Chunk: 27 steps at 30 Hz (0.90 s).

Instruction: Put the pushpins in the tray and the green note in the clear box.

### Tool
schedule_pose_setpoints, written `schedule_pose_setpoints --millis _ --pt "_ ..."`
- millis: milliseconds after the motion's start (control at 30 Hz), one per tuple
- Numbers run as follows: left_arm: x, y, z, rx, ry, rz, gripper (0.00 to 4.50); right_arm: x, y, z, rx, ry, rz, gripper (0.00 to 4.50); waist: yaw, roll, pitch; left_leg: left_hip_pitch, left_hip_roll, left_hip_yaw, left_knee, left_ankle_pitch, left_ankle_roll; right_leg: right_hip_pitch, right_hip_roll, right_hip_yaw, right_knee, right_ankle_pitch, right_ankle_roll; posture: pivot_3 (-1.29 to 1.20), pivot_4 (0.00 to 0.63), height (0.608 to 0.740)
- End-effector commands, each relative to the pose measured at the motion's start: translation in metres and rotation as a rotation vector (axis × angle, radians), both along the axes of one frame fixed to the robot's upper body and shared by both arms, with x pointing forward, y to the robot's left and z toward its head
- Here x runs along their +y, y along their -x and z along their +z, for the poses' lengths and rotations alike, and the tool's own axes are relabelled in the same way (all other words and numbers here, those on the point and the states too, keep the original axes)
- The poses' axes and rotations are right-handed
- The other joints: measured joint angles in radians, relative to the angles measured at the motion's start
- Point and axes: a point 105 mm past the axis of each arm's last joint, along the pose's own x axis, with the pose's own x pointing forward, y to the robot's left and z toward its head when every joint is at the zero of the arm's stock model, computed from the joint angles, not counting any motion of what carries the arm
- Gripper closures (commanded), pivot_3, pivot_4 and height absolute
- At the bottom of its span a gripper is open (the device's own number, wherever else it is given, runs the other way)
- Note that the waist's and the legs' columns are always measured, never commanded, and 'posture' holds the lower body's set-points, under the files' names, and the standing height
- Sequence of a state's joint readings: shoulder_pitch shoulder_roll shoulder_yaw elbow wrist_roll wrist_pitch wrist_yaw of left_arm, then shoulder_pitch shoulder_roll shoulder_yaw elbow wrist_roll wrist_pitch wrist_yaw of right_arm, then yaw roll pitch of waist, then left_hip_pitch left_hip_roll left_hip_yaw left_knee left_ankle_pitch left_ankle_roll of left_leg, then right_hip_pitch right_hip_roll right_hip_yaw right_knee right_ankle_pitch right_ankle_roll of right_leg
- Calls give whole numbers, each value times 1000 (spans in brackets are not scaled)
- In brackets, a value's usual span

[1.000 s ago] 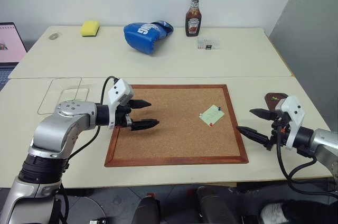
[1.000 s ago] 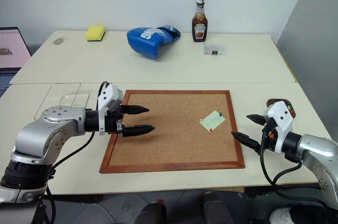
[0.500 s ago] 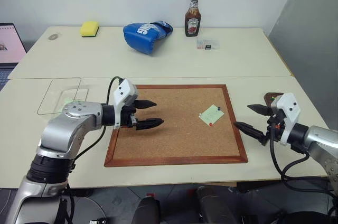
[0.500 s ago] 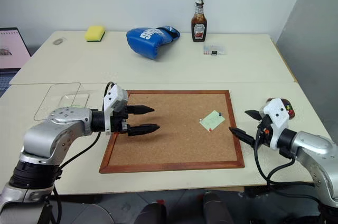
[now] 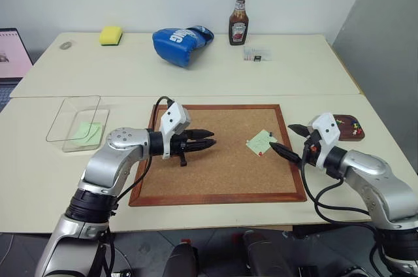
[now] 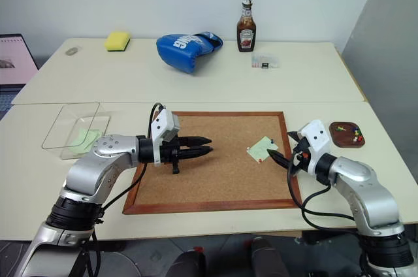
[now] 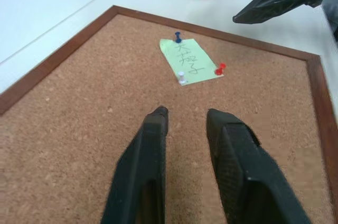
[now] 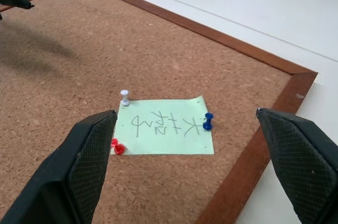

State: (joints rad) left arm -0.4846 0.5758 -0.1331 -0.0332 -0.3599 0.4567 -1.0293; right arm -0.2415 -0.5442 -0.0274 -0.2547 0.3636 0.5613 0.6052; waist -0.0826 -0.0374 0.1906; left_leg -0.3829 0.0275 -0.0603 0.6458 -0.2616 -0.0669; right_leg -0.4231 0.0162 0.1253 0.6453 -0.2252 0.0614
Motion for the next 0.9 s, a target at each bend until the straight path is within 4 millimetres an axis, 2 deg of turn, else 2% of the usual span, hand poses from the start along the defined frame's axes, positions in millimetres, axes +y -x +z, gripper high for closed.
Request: schedule_pose_setpoints --millis 33,67,400,567,667,700,900 --pt "-11 0 -11 -31 -19 -30 4256 3 -14 2 -51 -9 -37 0 0 0 0 0 0 0 0 0 0 0 0 0 0 0 0 0 150 740" --pt "-12 0 -16 -26 -28 -31 4461 4 -16 0 -53 -13 -40 0 0 0 0 0 0 0 0 0 0 0 0 0 0 0 0 0 150 740" --pt "-11 3 -73 45 -187 -46 4461 19 -30 -16 -54 -12 -27 0 -1 1 0 1 0 -1 0 0 0 1 0 0 1 0 0 0 150 740" --pt "-11 2 -74 36 -179 -40 4461 17 -32 -23 -39 -14 -25 0 -1 2 -1 3 0 -1 0 0 0 3 0 0 2 0 0 0 150 740" --pt "-13 2 -70 29 -167 -34 4500 18 -32 -24 -31 -29 -16 496 -1 2 -2 3 0 -1 0 0 0 3 0 0 2 0 0 0 150 740" --pt "-13 1 -69 28 -164 -31 4500 18 -32 -25 -29 -30 -11 806 -1 2 -2 3 0 -1 0 0 0 3 0 0 2 0 0 0 150 740" --pt "-13 1 -69 27 -161 -27 4500 17 -34 -24 -35 -16 -3 1972 -1 3 -2 3 0 -1 1 0 0 3 0 0 2 1 1 0 150 740"
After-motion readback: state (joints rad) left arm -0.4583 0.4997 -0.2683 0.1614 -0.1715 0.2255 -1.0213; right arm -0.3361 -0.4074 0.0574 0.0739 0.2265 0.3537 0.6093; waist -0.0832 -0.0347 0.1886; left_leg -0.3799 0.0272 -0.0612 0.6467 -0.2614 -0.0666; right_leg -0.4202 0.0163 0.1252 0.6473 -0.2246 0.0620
